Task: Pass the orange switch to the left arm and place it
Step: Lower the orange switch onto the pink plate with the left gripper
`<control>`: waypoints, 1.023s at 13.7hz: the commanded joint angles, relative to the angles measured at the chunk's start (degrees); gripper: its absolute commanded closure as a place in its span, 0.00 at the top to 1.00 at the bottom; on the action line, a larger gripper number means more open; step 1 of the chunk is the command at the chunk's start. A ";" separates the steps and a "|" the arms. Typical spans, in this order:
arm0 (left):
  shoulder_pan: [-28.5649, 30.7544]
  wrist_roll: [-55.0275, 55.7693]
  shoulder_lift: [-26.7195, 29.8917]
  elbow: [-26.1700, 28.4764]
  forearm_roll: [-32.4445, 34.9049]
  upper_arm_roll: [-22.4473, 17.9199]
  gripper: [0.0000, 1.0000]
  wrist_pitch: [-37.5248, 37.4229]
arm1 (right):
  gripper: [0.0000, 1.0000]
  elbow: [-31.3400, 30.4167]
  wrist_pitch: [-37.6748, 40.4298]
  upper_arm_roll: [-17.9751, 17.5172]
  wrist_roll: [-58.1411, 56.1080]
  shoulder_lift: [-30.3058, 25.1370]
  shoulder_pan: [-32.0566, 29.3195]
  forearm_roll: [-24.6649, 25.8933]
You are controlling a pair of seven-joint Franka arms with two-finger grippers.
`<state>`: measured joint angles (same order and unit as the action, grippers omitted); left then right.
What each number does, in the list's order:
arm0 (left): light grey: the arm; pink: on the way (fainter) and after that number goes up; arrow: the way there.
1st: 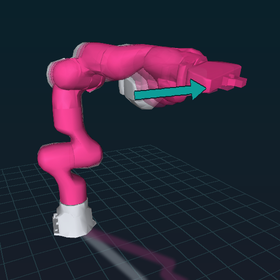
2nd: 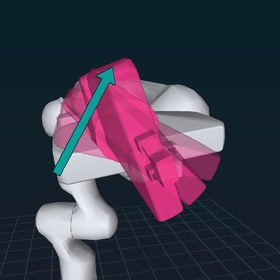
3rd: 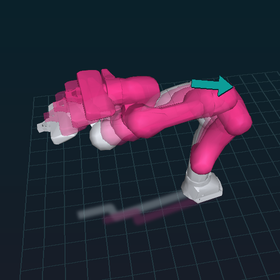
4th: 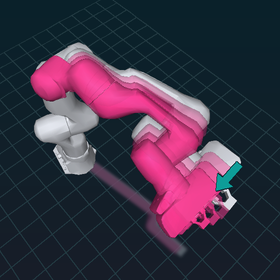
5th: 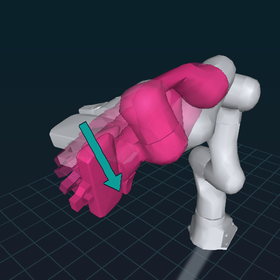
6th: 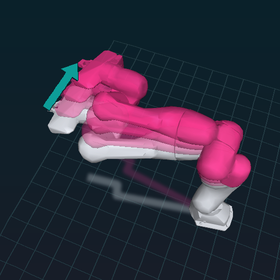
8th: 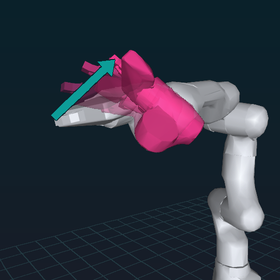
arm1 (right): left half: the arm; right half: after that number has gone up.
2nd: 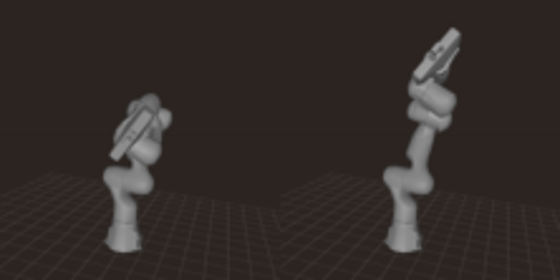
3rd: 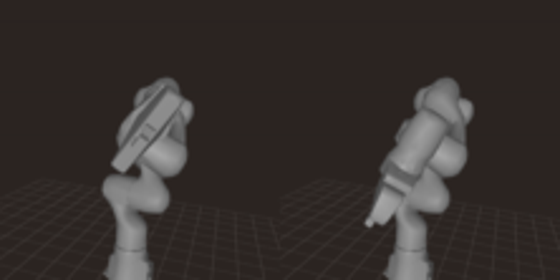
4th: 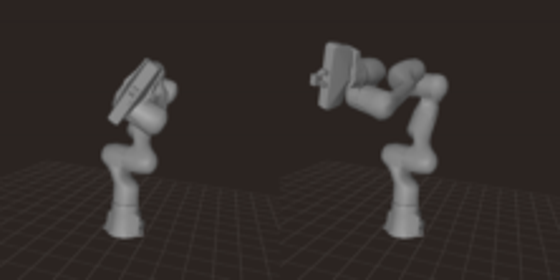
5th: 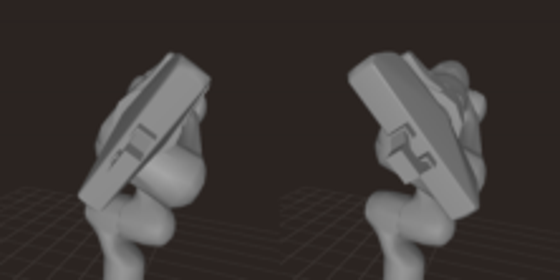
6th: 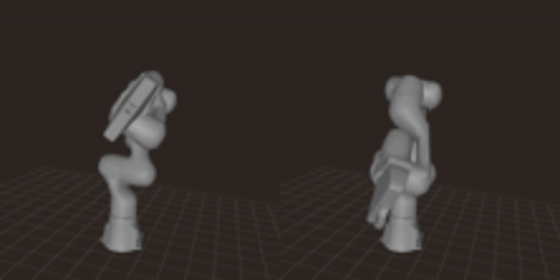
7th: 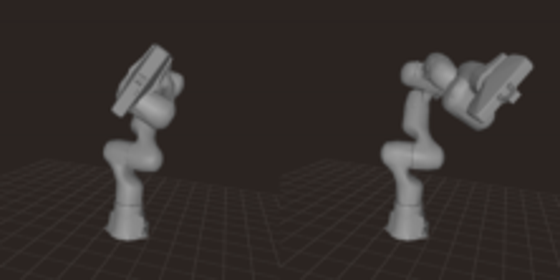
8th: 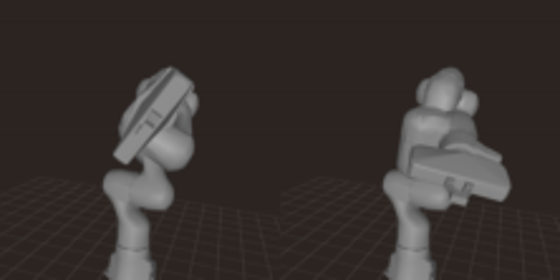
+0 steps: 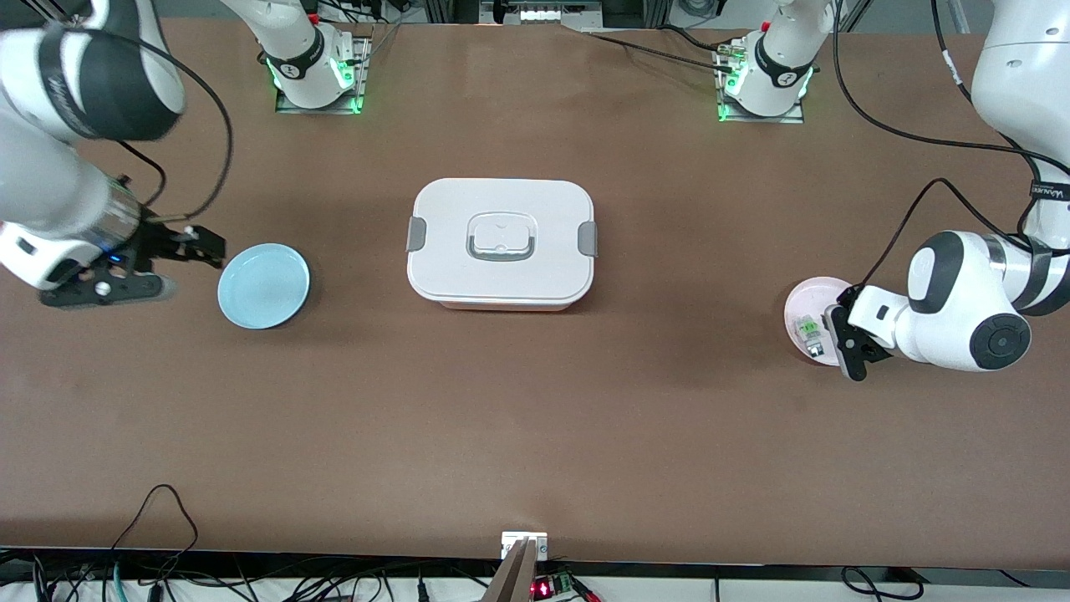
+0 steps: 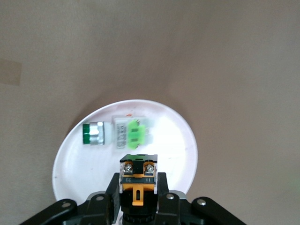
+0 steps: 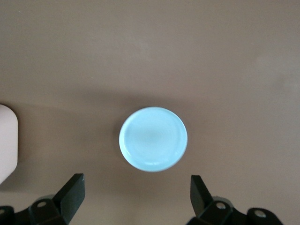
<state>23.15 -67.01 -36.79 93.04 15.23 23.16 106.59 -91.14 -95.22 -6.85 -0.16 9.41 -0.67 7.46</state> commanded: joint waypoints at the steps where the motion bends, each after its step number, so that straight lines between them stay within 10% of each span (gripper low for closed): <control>1: 1.36 -6.01 -2.04 -0.76 3.75 0.74 0.00 1.25 | 1.00 4.13 4.78 0.88 0.86 0.52 0.23 0.98; 11: 4.54 -10.16 -4.16 2.23 3.76 0.83 0.00 5.82 | 1.00 3.08 4.00 10.18 1.66 0.79 0.32 -3.75; 13: 4.89 -10.16 -4.25 2.23 3.58 0.83 0.99 5.65 | 1.00 3.08 3.64 10.63 1.22 0.96 0.23 -3.94; 14: 5.06 -9.64 -4.25 2.23 3.49 0.83 1.00 5.21 | 1.00 3.08 3.55 10.46 1.22 0.96 0.23 -3.77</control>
<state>27.02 -75.96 -41.04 94.91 17.58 23.18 111.64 -88.14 -91.22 3.47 0.36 10.43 -0.73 4.47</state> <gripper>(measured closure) 0.511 0.000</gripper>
